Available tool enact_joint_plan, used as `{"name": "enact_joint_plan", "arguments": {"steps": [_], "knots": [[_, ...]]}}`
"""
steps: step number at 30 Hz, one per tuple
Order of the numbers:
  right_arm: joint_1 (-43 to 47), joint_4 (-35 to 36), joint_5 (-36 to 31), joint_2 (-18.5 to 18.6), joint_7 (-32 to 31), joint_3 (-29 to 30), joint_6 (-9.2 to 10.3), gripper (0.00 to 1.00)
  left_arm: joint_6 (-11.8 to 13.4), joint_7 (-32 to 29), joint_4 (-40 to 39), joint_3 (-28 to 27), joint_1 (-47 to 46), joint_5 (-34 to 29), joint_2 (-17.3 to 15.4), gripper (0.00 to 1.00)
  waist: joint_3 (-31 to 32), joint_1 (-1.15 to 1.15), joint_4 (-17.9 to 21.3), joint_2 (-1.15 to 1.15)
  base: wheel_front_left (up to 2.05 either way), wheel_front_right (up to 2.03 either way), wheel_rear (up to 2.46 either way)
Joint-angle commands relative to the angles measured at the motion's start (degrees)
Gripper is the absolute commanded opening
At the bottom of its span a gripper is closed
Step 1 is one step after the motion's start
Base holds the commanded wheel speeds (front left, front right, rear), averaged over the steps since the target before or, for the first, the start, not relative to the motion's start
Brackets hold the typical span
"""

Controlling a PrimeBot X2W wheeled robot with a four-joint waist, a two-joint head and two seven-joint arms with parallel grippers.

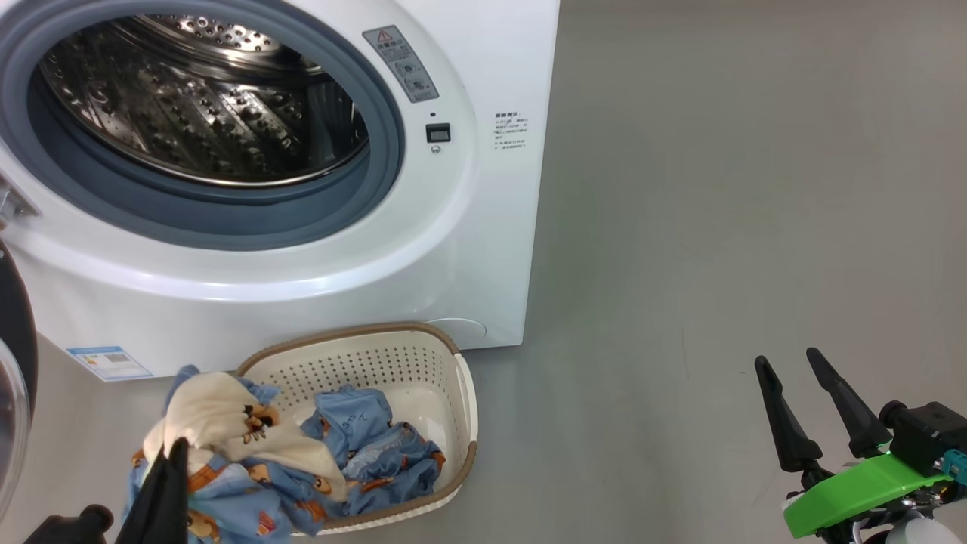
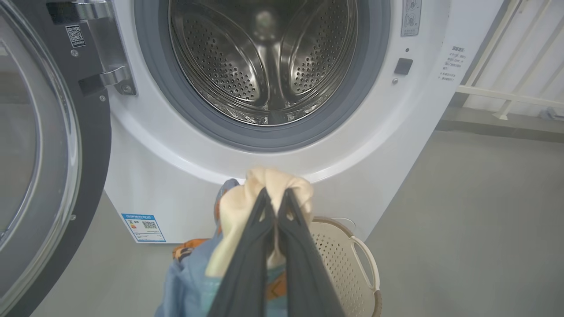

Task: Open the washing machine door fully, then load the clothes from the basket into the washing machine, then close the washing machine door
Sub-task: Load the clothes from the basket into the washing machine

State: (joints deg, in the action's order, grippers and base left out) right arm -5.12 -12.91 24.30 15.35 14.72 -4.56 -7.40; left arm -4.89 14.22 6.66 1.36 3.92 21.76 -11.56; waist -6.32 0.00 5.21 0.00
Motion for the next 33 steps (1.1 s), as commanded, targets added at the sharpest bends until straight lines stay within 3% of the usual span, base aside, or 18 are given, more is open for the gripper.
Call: {"name": "enact_joint_plan", "arguments": {"steps": [1, 11, 21, 33], "knots": [[0.0, 1.6, -0.3, 1.2, 0.3, -0.8, -0.09, 1.00, -0.4, 0.8, -1.9, -2.8, -0.9, -0.9, -0.6, 0.00, -0.3, 0.00, 0.0, 0.00, 0.00, 0.00, 0.00], [-1.2, 2.3, -0.6, 0.6, 0.3, -0.6, -0.09, 1.00, -1.4, 0.8, -1.8, -3.9, -6.0, -2.0, 0.5, 0.00, -3.4, 0.00, 0.0, 0.00, 0.00, 0.00, 0.00], [-4.3, 2.8, -0.9, -0.7, 0.3, -1.2, -0.09, 1.00, -2.0, 0.8, 0.3, -4.0, -20.2, -2.8, -1.4, 0.00, -9.8, 0.00, 1.1, 0.00, 0.00, 0.00, 0.00], [-8.3, 3.1, -1.3, -2.8, 0.3, -2.8, -0.09, 1.00, -2.5, 0.8, 15.5, -2.1, -41.7, -1.0, -6.0, 0.00, -14.9, 0.00, 3.7, 0.00, 0.00, 0.00, 0.00]]}}
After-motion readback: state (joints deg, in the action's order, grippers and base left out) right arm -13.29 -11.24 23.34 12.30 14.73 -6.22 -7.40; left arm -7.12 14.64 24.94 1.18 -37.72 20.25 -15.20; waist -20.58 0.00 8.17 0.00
